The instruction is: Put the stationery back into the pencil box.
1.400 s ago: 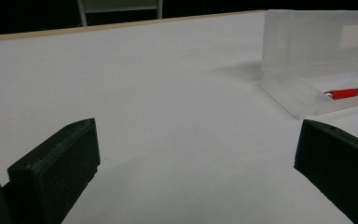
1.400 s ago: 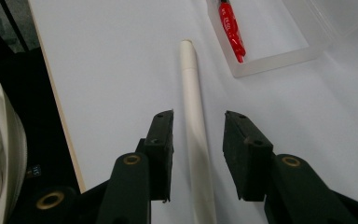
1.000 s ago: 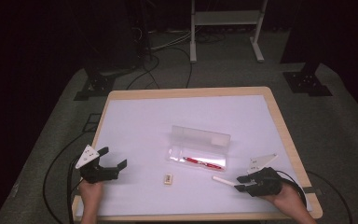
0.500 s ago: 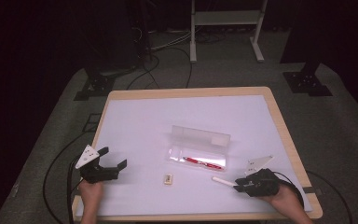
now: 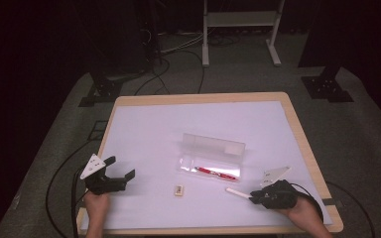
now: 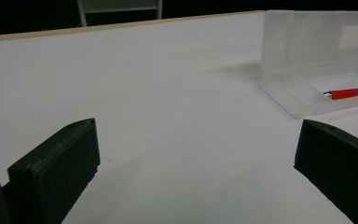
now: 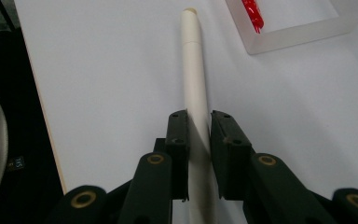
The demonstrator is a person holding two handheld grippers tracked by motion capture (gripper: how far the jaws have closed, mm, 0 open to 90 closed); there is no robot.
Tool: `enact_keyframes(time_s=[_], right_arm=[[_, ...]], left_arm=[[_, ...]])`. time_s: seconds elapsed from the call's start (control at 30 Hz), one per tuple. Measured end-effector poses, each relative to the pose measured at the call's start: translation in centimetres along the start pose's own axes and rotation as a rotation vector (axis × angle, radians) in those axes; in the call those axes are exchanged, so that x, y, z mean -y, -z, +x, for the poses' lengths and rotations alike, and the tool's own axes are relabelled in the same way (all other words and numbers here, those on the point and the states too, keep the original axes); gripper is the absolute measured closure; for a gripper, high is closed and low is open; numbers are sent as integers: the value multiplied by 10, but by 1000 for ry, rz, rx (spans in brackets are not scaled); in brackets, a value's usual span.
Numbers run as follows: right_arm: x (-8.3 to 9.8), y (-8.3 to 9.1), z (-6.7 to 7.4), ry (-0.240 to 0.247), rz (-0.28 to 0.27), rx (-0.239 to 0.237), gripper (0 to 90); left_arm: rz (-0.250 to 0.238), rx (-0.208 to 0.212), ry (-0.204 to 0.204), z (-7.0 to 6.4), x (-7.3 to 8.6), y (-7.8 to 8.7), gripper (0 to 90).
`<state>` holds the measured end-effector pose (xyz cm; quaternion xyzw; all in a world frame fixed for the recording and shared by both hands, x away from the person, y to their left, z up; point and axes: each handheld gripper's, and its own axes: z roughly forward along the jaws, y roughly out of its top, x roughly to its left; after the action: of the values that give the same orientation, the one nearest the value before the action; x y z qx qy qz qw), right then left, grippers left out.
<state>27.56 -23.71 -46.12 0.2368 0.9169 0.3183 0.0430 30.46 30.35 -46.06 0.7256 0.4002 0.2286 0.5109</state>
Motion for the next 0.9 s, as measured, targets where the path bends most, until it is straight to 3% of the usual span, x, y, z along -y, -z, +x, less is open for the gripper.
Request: enact_keyframes(time_s=[0.4,0.9], right_arm=[[-1,2,2,13,12,-12,780],[-13,17,6,44,-9,-8,781]], left_arm=[[0,1,0,0,0,0,0],[0,0,5,0,0,0,0]])
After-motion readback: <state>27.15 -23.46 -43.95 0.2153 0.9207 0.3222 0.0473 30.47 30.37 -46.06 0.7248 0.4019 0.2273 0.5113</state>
